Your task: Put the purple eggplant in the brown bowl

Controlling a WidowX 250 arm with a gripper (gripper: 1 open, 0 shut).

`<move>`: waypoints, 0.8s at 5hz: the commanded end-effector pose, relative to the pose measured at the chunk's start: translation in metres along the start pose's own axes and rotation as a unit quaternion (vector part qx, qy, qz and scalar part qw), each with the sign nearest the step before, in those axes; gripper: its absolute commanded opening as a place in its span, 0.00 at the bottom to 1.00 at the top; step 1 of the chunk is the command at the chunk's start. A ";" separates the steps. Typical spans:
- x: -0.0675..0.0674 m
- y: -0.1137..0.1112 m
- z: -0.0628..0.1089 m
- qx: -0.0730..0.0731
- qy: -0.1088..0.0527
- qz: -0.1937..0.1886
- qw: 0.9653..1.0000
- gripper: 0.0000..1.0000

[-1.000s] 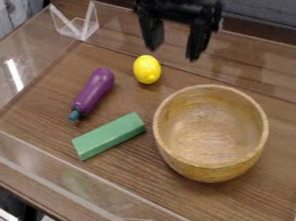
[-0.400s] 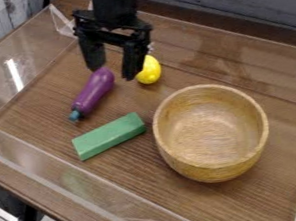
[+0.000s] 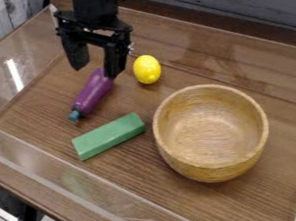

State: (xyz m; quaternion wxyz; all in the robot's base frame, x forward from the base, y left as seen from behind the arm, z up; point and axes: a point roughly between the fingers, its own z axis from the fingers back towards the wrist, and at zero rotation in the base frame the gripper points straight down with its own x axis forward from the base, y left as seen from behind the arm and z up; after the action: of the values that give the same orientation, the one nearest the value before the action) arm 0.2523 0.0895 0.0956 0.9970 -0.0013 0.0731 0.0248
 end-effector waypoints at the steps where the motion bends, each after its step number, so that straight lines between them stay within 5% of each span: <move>1: 0.003 0.010 -0.002 0.008 -0.012 0.007 1.000 1.00; 4: 0.004 0.024 -0.036 0.011 -0.005 0.017 1.000 1.00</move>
State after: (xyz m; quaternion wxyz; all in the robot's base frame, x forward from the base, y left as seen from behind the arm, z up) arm 0.2469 0.1074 0.0498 0.9958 0.0038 0.0852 0.0341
